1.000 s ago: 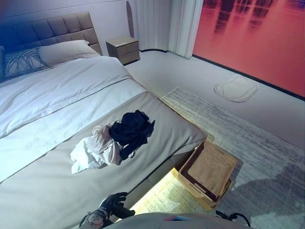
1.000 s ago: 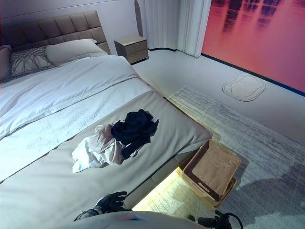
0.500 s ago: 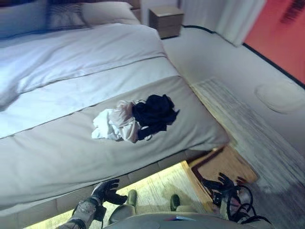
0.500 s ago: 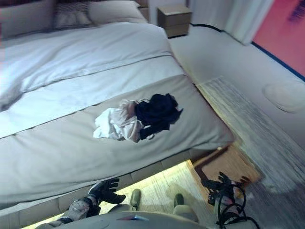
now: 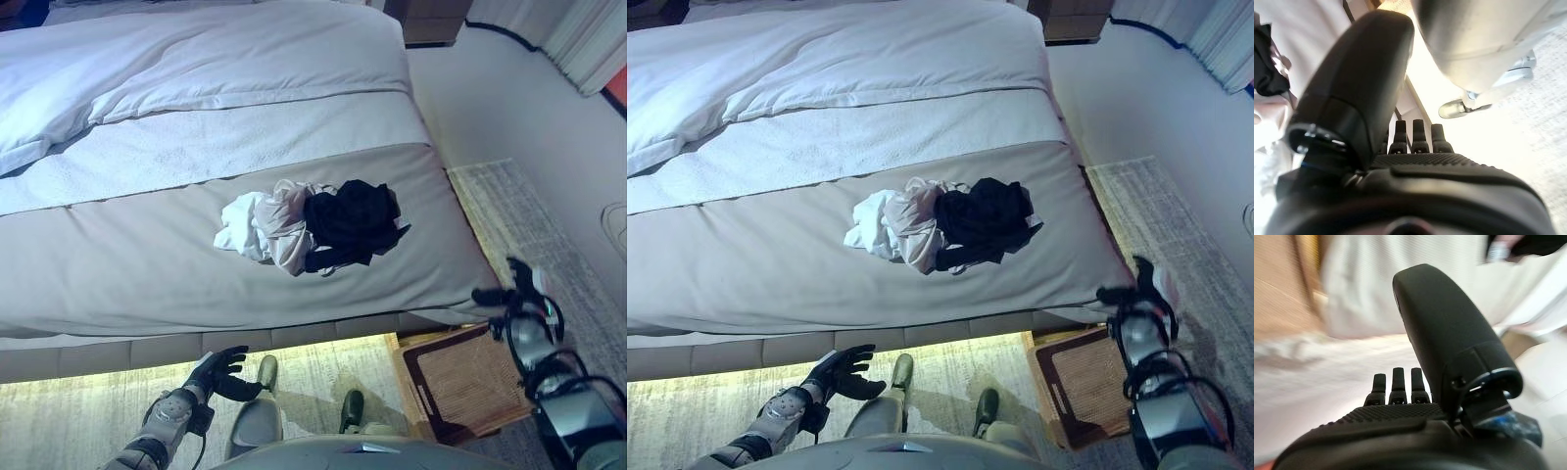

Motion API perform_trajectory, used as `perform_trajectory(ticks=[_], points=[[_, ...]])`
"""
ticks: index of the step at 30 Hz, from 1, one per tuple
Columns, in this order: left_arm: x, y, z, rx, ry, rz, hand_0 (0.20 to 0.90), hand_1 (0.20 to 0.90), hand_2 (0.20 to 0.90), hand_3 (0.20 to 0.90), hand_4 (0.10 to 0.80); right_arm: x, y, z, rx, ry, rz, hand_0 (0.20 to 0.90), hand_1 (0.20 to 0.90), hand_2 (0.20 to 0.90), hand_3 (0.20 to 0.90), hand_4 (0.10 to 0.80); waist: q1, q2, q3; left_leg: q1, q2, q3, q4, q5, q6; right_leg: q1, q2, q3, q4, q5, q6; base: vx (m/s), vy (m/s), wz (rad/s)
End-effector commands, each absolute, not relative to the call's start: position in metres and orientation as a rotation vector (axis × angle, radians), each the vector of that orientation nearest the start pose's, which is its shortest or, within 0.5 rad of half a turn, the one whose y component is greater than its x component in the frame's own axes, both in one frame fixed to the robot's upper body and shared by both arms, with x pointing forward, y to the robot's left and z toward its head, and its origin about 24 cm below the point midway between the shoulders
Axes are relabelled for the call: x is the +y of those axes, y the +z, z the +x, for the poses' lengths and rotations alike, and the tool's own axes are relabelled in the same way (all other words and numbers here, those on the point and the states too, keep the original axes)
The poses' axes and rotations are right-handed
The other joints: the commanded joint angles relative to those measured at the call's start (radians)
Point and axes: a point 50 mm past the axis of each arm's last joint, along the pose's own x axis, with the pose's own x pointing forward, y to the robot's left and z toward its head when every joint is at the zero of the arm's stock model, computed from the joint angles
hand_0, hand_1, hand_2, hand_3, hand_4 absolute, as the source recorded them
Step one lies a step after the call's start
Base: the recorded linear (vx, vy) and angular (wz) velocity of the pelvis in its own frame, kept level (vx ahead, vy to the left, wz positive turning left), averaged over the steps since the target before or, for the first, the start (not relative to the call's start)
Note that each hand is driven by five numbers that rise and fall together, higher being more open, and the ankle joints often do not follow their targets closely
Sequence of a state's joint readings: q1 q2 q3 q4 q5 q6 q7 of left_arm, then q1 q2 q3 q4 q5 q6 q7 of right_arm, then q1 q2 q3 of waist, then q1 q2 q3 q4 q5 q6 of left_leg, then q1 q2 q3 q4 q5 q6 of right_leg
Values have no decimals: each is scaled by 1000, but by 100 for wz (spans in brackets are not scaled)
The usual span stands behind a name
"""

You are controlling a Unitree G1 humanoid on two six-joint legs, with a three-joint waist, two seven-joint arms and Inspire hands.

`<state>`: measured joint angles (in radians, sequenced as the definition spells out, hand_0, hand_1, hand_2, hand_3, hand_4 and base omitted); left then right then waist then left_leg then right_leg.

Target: Pick up the clothes from the bed and place them into the basket

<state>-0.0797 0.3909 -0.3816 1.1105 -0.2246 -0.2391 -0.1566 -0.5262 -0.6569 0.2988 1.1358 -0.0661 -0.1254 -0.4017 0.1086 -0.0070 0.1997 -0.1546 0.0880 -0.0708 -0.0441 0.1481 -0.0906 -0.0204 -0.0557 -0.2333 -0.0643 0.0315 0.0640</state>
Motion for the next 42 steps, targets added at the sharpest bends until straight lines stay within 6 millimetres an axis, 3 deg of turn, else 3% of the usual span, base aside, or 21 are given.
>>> perform_trajectory(ticks=[1, 6, 11, 12, 20, 24, 27, 33, 34, 35, 36, 42], points=[[257, -102, 189, 716, -126, 285, 900, 900, 900, 900, 800, -340, 124, 341, 7, -471, -1169, 900, 900, 900, 900, 800, 46, -14, 42, -44, 3, 81, 97, -102, 30, -178, -91, 30, 170, 29, 39, -175, -7, 1], [254, -87, 212, 620, -91, 262, 900, 900, 900, 900, 800, -328, 198, 366, -171, -472, -1395, 900, 900, 900, 900, 800, 75, 8, 124, -270, -38, 42, 309, -131, 33, -362, -105, 19, 315, 2, 9, -163, -8, 2], [263, -76, 220, 571, -9, 233, 900, 900, 900, 900, 800, -324, 234, 374, -172, -438, -1458, 900, 900, 900, 900, 800, 99, 22, 155, -453, -70, 15, 497, -185, 59, -539, -122, 35, 507, -62, -21, -45, 7, 25], [269, -72, 221, 560, 26, 214, 900, 900, 900, 900, 800, -323, 246, 376, -173, -423, -1481, 900, 900, 900, 900, 800, 109, 32, 164, -501, -71, 10, 565, -233, 65, -599, -133, 54, 583, -105, -16, 30, -7, 19], [298, -63, 208, 562, 101, 159, 900, 900, 900, 900, 800, -334, 282, 375, -84, -463, -1409, 900, 900, 900, 900, 800, 133, 80, 197, -713, -82, -21, 741, -252, 80, -797, -138, 99, 740, -128, -40, -37, -14, 8], [310, -55, 206, 532, 122, 139, 900, 900, 900, 900, 800, -350, 285, 371, 81, -552, -1328, 900, 900, 900, 900, 800, 142, 94, 220, -779, -86, -33, 767, -243, 89, -856, -132, 103, 758, -120, -53, -39, -46, 0], [308, -51, 210, 502, 107, 129, 900, 900, 900, 900, 800, -360, 279, 368, 184, -599, -1251, 900, 900, 900, 900, 800, 145, 103, 232, -807, -88, -38, 766, -229, 91, -881, -124, 101, 759, -111, -61, -12, -56, 14], [310, -40, 219, 450, 119, 113, 900, 900, 900, 900, 800, -364, 292, 364, 101, -726, -1149, 900, 900, 900, 900, 800, 149, 121, 256, -831, -94, -52, 725, -194, 88, -902, -122, 92, 731, -91, -59, -19, -63, 1], [310, -40, 220, 446, 122, 112, 900, 900, 900, 900, 800, -364, 295, 364, 76, -734, -1133, 716, 716, 716, 686, 586, 148, 122, 258, -832, -94, -54, 715, -189, 87, -902, -120, 91, 724, -89, -59, -17, -25, 37], [310, -39, 219, 444, 122, 110, 900, 900, 900, 900, 800, -362, 298, 364, 44, -737, -1121, 580, 580, 580, 527, 427, 148, 124, 261, -830, -94, -56, 709, -187, 86, -901, -119, 90, 719, -88, -59, -13, -11, 43], [310, -40, 218, 442, 126, 103, 900, 900, 900, 900, 800, -359, 304, 365, -8, -737, -1102, 300, 300, 300, 200, 100, 147, 127, 264, -829, -93, -56, 703, -182, 84, -900, -116, 90, 716, -87, -61, 2, 0, 4], [310, -41, 214, 426, 136, 100, 900, 900, 900, 900, 800, -357, 296, 365, -95, -732, -950, 300, 300, 300, 200, 100, 144, 125, 268, -768, -88, -62, 647, -171, 75, -841, -108, 73, 663, -88, -62, 3, -13, -3]])
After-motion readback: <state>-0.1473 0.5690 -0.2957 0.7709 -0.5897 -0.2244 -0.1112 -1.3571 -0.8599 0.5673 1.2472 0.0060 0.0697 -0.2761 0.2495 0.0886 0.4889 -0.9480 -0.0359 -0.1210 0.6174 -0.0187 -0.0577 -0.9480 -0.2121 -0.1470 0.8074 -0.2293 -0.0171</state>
